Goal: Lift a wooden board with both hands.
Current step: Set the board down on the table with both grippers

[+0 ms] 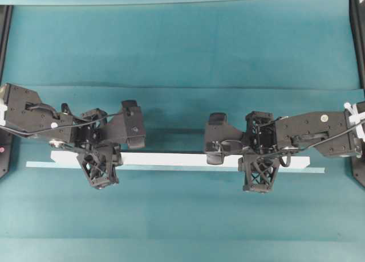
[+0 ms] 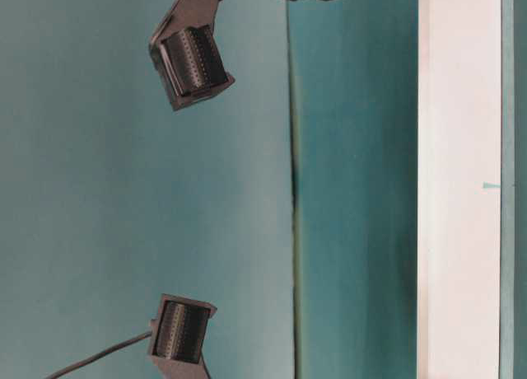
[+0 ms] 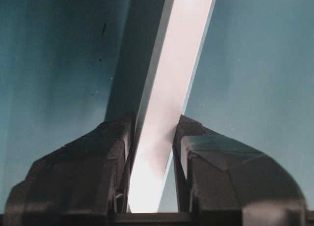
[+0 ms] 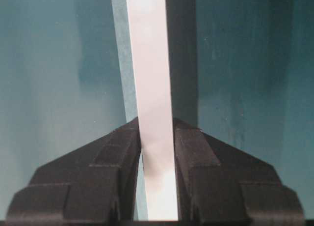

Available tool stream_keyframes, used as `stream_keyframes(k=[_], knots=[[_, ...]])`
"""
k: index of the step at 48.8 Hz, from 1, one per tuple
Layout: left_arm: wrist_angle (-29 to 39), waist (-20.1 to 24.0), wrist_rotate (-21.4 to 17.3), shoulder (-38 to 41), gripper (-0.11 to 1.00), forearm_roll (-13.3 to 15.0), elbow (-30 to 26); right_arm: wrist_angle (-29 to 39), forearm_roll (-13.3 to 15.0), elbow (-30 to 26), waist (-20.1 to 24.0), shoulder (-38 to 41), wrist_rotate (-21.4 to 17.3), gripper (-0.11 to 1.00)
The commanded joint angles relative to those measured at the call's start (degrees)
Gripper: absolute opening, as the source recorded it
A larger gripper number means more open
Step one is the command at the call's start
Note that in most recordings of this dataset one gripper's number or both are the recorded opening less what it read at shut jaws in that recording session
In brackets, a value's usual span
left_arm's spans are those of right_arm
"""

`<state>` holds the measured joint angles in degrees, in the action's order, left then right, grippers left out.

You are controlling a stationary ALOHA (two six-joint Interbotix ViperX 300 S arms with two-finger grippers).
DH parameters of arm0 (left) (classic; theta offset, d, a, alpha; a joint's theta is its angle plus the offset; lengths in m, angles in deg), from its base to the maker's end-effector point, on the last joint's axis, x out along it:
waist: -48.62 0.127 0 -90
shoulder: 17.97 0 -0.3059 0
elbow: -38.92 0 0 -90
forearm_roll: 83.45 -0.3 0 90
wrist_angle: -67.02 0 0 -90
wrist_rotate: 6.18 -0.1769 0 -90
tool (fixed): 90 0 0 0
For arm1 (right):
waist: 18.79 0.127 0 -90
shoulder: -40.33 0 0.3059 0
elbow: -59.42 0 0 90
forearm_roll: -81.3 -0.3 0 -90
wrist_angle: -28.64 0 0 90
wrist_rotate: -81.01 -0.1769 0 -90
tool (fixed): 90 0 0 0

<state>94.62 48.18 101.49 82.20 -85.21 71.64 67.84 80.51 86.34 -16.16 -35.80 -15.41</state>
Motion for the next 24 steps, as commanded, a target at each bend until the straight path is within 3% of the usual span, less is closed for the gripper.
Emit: stream_keyframes(k=[1,15,24], knots=[[-0.88,0.79,2.64,-0.18,0.18,0.26,0.18,0.09,-0.53,1.05,0.70,0.70,-0.44,0.22],[-4.13,0.18,-2.37,-0.44,0.18,0.26,0.97,-1.41,-0.18,1.67,0.53,0.35,0.35,0.22],[-4.31,0.62,-2.81,-0.44,0.18,0.26,0.88,-1.67,-0.09,1.85,0.09,0.26,0.35,0.22]])
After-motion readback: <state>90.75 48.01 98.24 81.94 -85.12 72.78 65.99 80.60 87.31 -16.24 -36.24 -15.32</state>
